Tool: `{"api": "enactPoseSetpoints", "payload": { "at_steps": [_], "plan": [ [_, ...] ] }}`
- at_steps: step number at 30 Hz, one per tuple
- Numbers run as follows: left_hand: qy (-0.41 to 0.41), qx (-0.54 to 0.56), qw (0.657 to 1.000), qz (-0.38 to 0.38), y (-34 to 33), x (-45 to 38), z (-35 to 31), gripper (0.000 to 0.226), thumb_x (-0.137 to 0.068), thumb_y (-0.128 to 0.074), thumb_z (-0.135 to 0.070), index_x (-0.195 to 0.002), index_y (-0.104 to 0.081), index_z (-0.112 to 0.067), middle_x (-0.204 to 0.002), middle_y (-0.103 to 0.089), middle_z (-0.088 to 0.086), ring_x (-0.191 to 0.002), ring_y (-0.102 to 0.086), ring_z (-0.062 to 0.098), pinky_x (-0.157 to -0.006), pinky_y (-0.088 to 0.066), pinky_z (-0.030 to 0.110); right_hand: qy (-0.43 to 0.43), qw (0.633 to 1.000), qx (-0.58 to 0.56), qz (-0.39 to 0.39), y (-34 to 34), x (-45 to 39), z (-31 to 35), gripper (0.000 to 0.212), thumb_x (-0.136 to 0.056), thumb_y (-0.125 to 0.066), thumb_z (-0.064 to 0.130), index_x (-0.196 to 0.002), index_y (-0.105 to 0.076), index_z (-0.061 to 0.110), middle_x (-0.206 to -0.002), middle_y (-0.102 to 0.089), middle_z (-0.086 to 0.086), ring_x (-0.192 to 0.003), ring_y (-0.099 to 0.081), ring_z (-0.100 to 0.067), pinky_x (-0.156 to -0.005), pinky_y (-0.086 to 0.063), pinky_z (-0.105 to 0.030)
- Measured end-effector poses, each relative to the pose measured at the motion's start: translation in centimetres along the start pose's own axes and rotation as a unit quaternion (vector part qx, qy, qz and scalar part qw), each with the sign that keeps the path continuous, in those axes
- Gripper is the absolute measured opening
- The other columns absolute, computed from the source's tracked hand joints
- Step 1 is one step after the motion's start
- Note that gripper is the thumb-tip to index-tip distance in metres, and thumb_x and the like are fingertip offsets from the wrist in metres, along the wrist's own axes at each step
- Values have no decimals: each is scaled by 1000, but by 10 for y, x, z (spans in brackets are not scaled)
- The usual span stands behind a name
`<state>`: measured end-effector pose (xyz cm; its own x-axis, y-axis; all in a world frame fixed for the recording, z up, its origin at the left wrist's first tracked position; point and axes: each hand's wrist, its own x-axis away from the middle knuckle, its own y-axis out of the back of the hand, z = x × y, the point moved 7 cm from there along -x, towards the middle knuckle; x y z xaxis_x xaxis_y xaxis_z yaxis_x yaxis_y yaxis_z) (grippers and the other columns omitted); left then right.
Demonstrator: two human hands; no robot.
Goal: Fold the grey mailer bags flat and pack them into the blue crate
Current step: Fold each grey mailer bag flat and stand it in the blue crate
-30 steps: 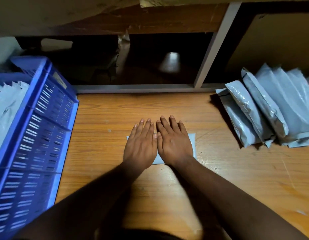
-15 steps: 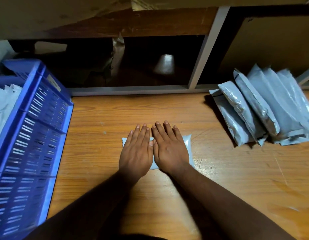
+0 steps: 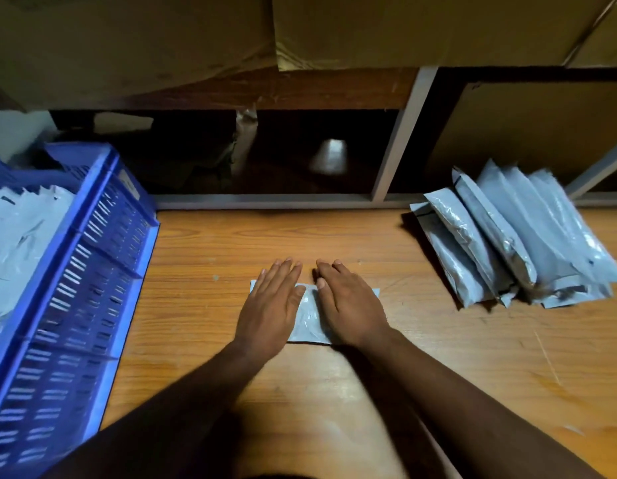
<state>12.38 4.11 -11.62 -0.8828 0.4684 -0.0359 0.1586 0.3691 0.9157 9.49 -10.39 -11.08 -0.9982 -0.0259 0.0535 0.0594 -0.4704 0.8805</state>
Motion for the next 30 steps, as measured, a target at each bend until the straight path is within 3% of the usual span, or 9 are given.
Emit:
{"api": "enactPoseSetpoints", "payload": {
  "at_steps": [4, 7, 12, 15, 17, 22, 26, 28, 30],
  "plan": [
    [-20, -28, 999, 31, -13, 7, -4, 76, -103, 2, -61, -162, -26, -21, -168, -24, -5, -156, -14, 11, -128, -12, 39, -2, 993, 117, 9, -9, 14, -16, 57, -110, -18, 45, -159, -35, 21, -167, -32, -2, -155, -24, -26, -125, -19, -50],
    [-23, -92, 995, 40, -26, 9, -1, 68, -106, -3, -53, -163, -19, -18, -170, -18, -2, -157, -6, 12, -129, -6, 39, -13, 992, 126, 5, -16, 17, -20, 58, -110, -16, 46, -160, -34, 24, -168, -29, -2, -156, -22, -28, -125, -18, -51],
    [-26, -129, 991, 21, -29, 7, -3, 61, -110, -12, -42, -162, -23, -12, -169, -21, 4, -158, -8, 19, -129, -7, 40, -14, 990, 138, 4, -17, 13, -23, 58, -110, -14, 44, -162, -29, 22, -170, -22, -3, -158, -12, -29, -125, -15, -54],
    [-14, -123, 991, 40, -30, 4, -5, 66, -108, -3, -46, -163, -19, -12, -170, -18, 4, -158, -7, 18, -129, -4, 38, -13, 993, 119, 15, -17, 11, -23, 61, -109, -9, 48, -163, -23, 24, -172, -16, -1, -159, -6, -27, -127, -10, -52],
    [-10, -111, 992, 54, -27, 8, -1, 76, -102, 10, -56, -164, -7, -16, -172, -5, 0, -158, 3, 15, -129, 1, 37, -1, 994, 105, 20, -15, 16, -28, 64, -108, -6, 53, -165, -16, 26, -173, -9, 1, -160, -2, -23, -128, -4, -49],
    [12, -90, 994, 66, -15, 21, 26, 85, -95, 14, -67, -164, 1, -20, -171, 5, -3, -157, 13, 14, -128, 6, 36, -46, 993, 103, 19, -4, 31, -54, 65, -107, -5, 55, -165, -9, 26, -173, 1, 3, -159, 8, -17, -129, 2, -47],
    [11, -78, 995, 63, -4, 18, 26, 77, -100, -10, -65, -160, -28, -20, -168, -24, -1, -157, -10, 17, -126, 12, 44, -32, 994, 90, 55, 4, 30, -47, 65, -107, -15, 56, -163, -24, 25, -173, -11, -1, -159, -5, -23, -128, -3, -51],
    [6, -52, 997, 52, 12, 15, 30, 67, -98, -31, -62, -151, -44, -23, -153, -47, -4, -147, -36, 16, -124, 17, 44, 4, 990, 135, 43, 15, 37, -42, 63, -104, -25, 58, -153, -45, 23, -163, -38, -2, -150, -33, -27, -123, -22, -50],
    [-12, -38, 998, 57, 27, 15, 33, 61, -97, -49, -57, -149, -44, -25, -138, -57, -7, -134, -48, 16, -124, 14, 45, 27, 985, 172, 17, 25, 44, -34, 60, -98, -34, 57, -138, -60, 21, -137, -64, -3, -123, -58, -27, -108, -39, -44]
  ]
}}
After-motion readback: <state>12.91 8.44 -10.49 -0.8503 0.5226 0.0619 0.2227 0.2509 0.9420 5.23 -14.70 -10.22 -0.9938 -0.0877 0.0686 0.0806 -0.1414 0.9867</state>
